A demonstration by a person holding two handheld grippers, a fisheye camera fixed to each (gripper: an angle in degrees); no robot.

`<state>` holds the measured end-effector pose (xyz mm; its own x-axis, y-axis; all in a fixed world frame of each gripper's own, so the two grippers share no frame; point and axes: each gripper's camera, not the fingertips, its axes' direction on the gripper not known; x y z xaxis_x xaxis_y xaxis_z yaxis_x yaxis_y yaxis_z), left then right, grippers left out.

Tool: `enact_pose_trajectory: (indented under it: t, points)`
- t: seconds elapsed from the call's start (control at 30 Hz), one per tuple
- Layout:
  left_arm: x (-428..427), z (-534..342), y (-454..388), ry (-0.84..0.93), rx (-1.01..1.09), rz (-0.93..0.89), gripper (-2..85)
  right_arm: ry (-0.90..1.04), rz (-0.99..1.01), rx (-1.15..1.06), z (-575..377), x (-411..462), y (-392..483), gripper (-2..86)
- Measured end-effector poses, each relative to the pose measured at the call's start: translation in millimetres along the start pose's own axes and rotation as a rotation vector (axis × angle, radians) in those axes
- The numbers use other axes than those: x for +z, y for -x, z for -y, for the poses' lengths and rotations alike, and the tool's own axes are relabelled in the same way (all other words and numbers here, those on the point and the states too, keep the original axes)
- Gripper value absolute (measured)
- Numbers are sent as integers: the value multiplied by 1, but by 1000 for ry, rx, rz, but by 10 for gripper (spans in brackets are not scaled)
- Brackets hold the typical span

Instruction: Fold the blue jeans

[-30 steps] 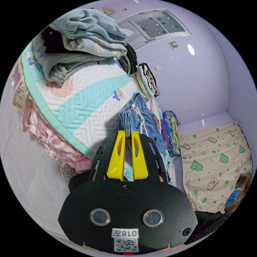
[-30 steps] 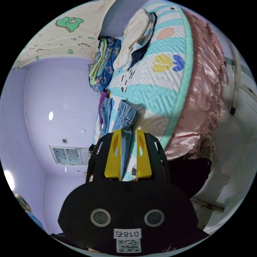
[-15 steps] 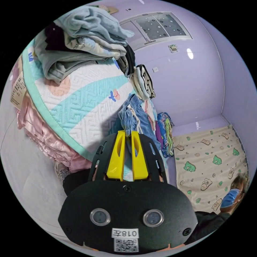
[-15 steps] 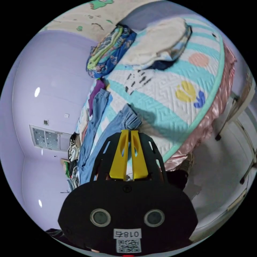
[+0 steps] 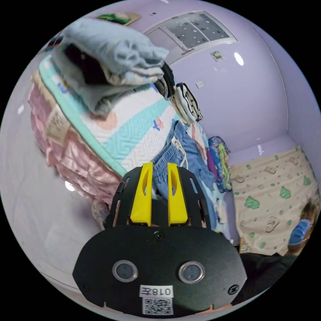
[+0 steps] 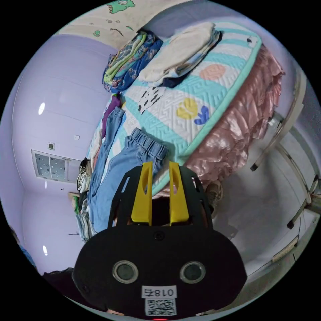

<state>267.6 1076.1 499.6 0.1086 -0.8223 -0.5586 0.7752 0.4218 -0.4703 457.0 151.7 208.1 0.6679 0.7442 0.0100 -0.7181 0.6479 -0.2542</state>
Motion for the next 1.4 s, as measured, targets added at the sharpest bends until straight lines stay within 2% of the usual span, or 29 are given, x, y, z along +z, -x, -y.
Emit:
enact_pose_trajectory:
  t: [0.13,0.3,0.5,0.6,0.7,0.77,0.9,1.03,1.1,1.27,1.33,1.4]
  points:
    - [20,54,-59,4,217,119,82,-85,-46,-96,-12,-3,36,69]
    - [155,165,-144,124,472,190,108,-60,-59,-185,-16,35,95,53]
    - [304,255,-185,206,552,246,129,17,-44,-223,-13,90,149,23]
    - [352,282,-183,271,495,236,139,21,-77,-248,-7,108,171,12]
    - [388,291,-185,368,490,254,107,28,-91,-278,-2,127,191,6]
    - [386,295,-196,329,505,297,67,27,-80,-282,1,138,202,4]
    - [345,308,-188,79,387,301,19,30,-63,-338,7,173,234,5]
    - [349,312,-189,78,396,328,29,62,-42,-437,19,226,271,26]
    - [359,317,-195,98,387,266,42,76,-34,-498,28,251,291,43]
    - [376,330,-221,134,436,267,86,66,-168,-860,66,321,375,74]
    - [376,334,-241,109,508,269,99,47,-302,-1073,89,363,418,85]
    - [387,336,-277,102,672,296,110,36,-384,-1206,110,399,446,93]
